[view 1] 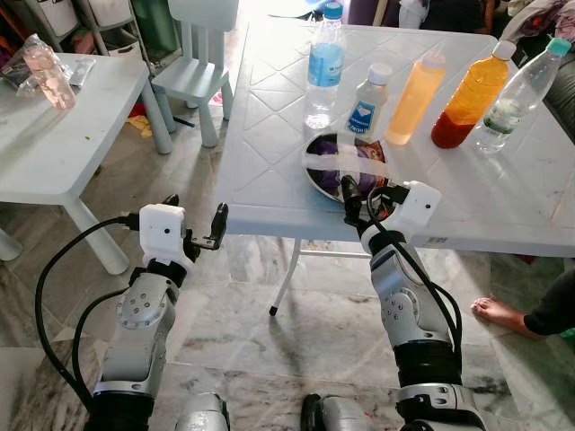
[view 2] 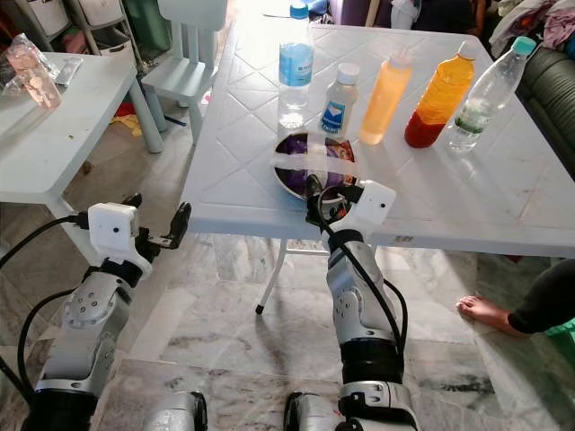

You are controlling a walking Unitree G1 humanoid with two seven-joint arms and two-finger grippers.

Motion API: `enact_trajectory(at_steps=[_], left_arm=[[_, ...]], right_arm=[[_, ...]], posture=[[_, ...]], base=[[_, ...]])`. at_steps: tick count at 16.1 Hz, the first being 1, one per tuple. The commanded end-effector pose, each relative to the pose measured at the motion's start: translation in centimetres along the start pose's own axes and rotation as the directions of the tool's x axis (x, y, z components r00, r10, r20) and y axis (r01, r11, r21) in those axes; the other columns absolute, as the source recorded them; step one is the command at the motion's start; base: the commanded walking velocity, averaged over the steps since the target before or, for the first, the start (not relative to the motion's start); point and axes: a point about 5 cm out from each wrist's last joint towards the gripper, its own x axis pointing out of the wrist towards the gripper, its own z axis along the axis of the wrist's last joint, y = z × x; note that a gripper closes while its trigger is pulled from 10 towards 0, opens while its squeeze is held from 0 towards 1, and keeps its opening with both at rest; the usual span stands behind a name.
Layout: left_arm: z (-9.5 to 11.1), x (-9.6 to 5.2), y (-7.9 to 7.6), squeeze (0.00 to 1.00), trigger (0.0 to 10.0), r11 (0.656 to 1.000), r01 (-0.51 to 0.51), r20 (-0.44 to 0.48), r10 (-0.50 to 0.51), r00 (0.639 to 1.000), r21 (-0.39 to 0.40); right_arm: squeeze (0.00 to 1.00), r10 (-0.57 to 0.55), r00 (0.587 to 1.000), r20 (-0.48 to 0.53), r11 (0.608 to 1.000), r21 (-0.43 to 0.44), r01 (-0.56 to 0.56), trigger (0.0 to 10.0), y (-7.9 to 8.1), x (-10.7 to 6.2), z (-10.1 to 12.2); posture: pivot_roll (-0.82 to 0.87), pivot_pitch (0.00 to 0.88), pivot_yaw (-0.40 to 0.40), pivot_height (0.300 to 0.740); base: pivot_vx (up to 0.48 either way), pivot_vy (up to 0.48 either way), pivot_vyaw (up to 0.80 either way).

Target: Restocking fridge

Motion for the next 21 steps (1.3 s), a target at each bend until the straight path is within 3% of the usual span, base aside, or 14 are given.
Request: enact_trajectory(at_steps=[1,6,11,15,17,21], left_arm=[[0.2,0.1,-0.4,0.0,10.0,1.0,0.014,0.001,-0.014,1.0,0.006],[0.2,0.1,-0.5,0.0,10.0,1.0,0.015,0.001,-0.015,1.0,0.003],[0.2,0.3,-0.7,0.0,10.0,1.0,0.017,0.004,-0.017,1.0,-0.001],[0.1,0.2,-0.8,0.0,10.0,1.0,0.017,0.003,-0.017,1.0,-0.005],[0.0,0.3,-1.0,0.0,10.0,1.0,0.022,0.002,-0.022,1.0,-0.009],[0.0,0.4,-1.0,0.0,10.0,1.0,0.026,0.002,-0.026,1.0,-0.009]], right_arm=[[0.0,-0.028,0.999,-0.018,0.999,0.024,0.029,10.0,-0.4,0.0,-0.1],[0.0,-0.026,0.997,0.075,0.998,-0.061,0.03,10.0,-0.5,-0.1,1.5],[0.0,-0.016,0.984,0.178,1.0,-0.021,0.02,10.0,0.9,-0.5,3.9],[0.0,-0.043,0.989,0.141,0.999,0.012,0.042,10.0,0.7,-1.7,3.1],[0.0,-0.108,0.992,0.061,0.993,0.054,0.105,10.0,-0.4,-2.3,1.4],[0.0,-0.127,0.992,-0.007,0.988,0.086,0.127,10.0,-1.0,-1.8,0.1]], posture=[[0.12,0.109,-0.015,0.74],[0.12,0.109,-0.016,0.74],[0.12,0.107,-0.02,0.74],[0.11,0.106,-0.023,0.74],[0.11,0.104,-0.022,0.74],[0.11,0.102,-0.023,0.74]], base=[[0.0,0.0,0.0],[0.0,0.0,0.0],[0.0,0.0,0.0],[0.0,0.0,0.0],[0.0,0.0,0.0],[0.0,0.0,0.0]])
